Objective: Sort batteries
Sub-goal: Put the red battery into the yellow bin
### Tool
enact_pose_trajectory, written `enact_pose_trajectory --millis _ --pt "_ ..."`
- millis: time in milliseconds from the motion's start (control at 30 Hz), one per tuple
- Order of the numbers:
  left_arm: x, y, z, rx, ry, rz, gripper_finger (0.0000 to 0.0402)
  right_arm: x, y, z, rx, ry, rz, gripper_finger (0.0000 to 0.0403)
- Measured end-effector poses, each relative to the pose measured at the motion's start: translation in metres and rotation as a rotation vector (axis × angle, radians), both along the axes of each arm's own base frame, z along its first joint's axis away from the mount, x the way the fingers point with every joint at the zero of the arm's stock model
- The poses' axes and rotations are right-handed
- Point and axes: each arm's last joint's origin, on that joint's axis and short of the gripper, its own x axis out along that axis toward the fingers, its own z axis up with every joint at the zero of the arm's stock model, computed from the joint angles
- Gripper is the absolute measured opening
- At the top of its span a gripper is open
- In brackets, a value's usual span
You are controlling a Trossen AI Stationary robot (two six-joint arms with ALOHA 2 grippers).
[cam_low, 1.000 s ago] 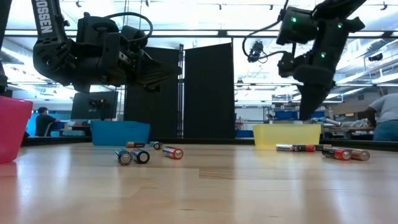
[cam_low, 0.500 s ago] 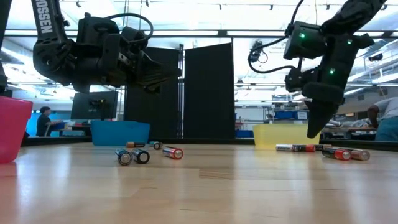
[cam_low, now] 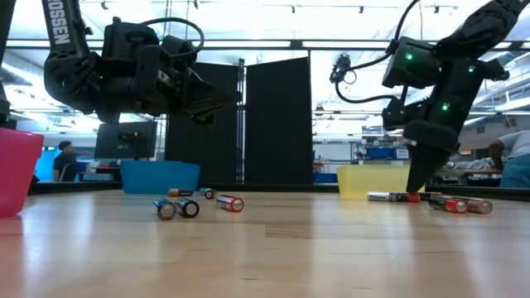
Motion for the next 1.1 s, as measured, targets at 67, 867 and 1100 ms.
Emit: enact_pose_trajectory --millis 67,867,1100 --pt "0.0 0.0 0.0 0.0 0.0 0.0 0.0006 -0.001 0.0 -0.001 0.001 0.001 -0.002 0.0142" --pt "0.0 0.0 0.0 -0.001 0.004 0.0 0.0006 -0.007 0.002 -0.014 0.017 -0.035 -0.022 0.0057" --pt "0.0 0.0 -0.001 0.0 0.008 0.0 0.0006 0.001 0.0 -0.003 0.021 -0.059 -0.058 0.0057"
